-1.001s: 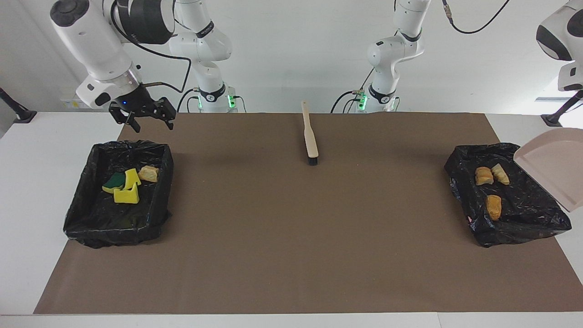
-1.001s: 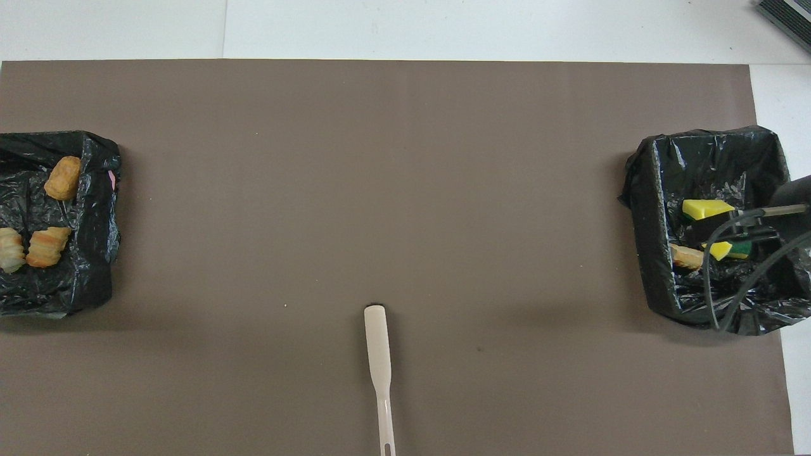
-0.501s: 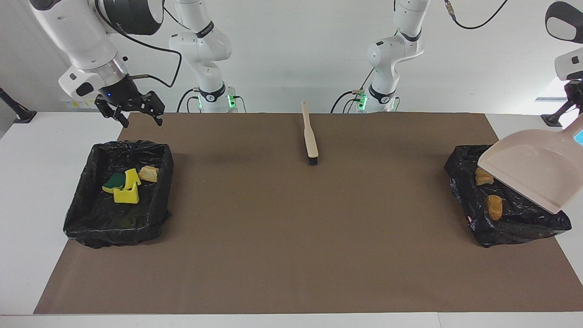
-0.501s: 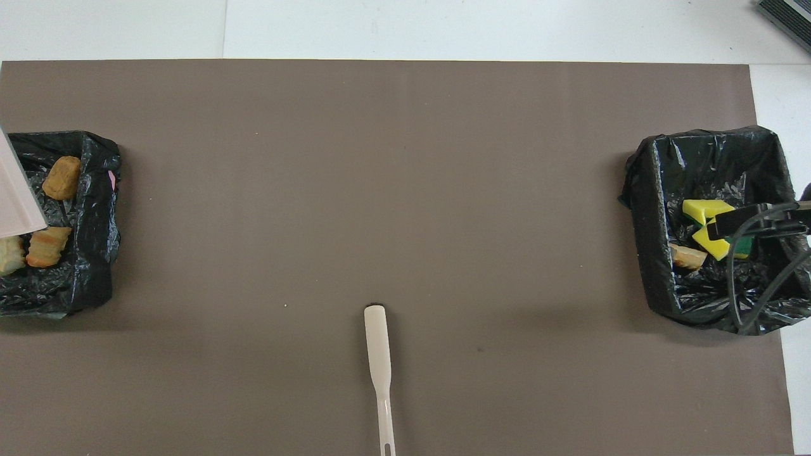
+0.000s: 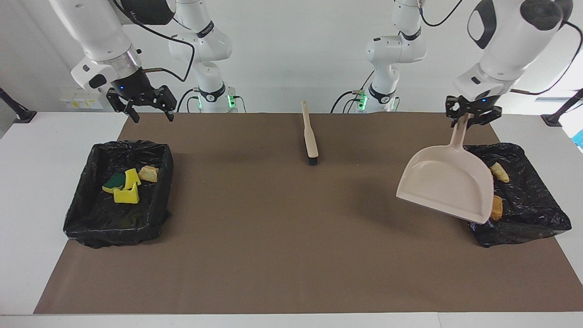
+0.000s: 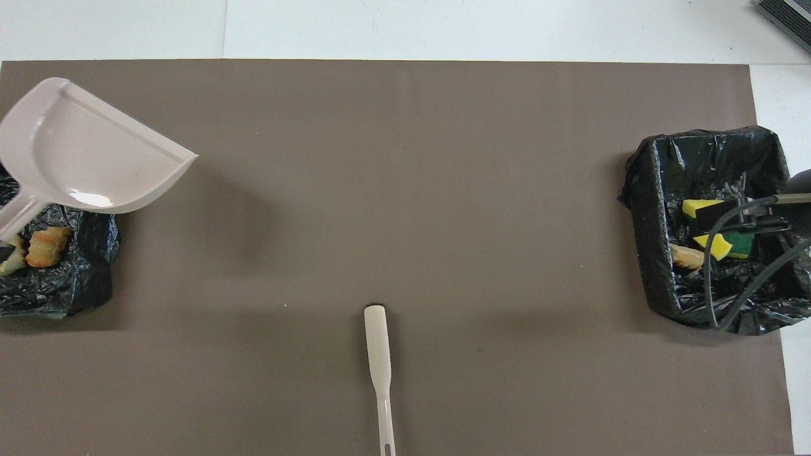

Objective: Sweep and dump trash in bin
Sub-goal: 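Lift the emptied dustpan away from the bin with the left gripper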

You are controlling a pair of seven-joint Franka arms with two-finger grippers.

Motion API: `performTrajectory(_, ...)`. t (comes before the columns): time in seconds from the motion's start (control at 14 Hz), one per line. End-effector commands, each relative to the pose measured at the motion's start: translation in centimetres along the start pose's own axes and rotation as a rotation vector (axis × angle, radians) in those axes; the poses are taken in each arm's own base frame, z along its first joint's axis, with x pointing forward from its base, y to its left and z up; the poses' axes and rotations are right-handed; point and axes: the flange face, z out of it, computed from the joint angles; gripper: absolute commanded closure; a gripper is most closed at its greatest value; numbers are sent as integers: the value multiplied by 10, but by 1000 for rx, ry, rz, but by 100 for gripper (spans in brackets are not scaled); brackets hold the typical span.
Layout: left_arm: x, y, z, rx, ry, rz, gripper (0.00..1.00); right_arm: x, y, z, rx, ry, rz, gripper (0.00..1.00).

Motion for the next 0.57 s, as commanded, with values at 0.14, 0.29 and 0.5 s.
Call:
performTrajectory(0.14,23,130,30,-83,142,-123,100,-5,4,-3,-14,-13,-10,0)
performTrajectory(0.29,37,168,51,-118,146,-98,100,-6,5,-5,-14,-10,-10,0)
performTrajectory(0.5,59,234,102,-148,147,-217,100,-6,4,-6,-11,-7,-12,0)
